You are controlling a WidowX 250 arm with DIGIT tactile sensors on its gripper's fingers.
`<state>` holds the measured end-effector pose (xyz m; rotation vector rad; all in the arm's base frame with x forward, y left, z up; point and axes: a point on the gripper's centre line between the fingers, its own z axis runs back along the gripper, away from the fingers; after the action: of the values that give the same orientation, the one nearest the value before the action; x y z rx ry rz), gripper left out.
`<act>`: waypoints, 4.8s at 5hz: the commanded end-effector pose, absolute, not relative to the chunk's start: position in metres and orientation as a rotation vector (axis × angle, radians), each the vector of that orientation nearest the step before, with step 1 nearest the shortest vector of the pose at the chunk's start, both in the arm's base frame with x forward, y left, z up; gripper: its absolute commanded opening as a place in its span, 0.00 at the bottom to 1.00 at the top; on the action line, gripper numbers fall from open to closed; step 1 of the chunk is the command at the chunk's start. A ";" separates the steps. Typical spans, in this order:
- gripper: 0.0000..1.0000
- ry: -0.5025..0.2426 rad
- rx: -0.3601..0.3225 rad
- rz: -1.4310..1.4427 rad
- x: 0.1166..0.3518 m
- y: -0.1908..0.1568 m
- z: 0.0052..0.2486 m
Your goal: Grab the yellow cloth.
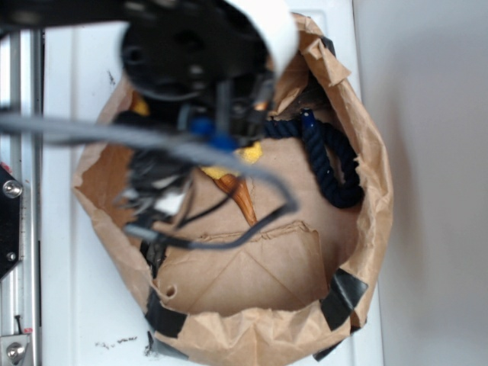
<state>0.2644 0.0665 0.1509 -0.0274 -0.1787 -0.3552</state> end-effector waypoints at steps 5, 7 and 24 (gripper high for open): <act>0.00 -0.172 0.138 -0.348 0.283 0.130 0.065; 0.00 -0.292 0.113 -0.346 0.282 0.127 0.110; 0.00 -0.407 -0.006 -0.375 0.283 0.073 0.131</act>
<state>0.2862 0.0714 0.1109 -0.0429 -0.3575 -0.3576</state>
